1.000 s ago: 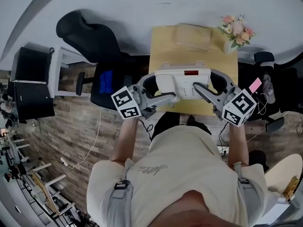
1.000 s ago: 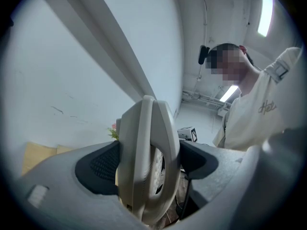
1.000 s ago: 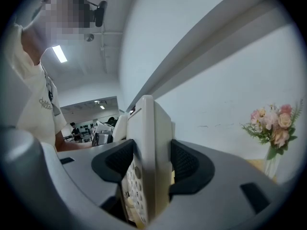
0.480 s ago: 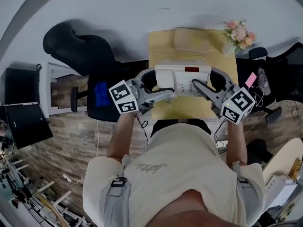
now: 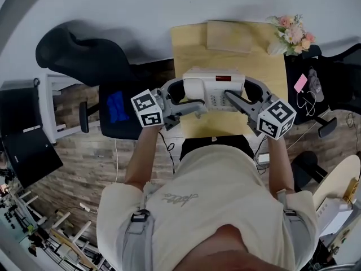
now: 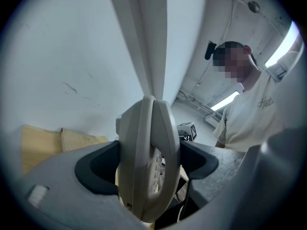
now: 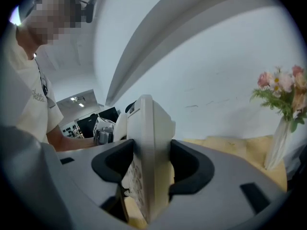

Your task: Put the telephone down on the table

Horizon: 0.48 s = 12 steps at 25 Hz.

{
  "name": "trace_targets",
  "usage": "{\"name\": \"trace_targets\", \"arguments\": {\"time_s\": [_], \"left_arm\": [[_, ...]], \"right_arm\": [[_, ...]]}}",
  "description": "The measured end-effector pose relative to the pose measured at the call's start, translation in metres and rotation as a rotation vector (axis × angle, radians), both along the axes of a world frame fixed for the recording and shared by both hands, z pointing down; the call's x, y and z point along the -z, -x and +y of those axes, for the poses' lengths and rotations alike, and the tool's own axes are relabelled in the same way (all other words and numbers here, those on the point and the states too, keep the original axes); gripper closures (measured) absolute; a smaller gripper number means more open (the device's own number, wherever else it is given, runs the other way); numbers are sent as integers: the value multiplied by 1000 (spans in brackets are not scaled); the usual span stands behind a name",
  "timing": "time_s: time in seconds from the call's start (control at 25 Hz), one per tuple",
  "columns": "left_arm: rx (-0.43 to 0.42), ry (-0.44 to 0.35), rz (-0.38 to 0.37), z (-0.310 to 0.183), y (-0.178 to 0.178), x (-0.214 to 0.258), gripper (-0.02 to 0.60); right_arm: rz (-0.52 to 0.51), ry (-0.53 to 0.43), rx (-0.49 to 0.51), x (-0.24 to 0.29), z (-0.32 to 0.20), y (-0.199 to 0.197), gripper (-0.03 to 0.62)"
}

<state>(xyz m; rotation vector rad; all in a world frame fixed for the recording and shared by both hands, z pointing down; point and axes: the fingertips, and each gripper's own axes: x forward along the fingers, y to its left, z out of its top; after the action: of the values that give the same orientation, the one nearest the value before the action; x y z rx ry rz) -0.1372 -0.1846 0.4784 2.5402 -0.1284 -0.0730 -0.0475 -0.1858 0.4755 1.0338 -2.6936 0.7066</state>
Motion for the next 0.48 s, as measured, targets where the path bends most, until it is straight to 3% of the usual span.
{"name": "trace_targets", "arguments": {"time_s": [0.48], "left_arm": [[12, 219, -37, -5, -45, -112, 202]], "right_arm": [[11, 182, 57, -110, -11, -43, 361]]}}
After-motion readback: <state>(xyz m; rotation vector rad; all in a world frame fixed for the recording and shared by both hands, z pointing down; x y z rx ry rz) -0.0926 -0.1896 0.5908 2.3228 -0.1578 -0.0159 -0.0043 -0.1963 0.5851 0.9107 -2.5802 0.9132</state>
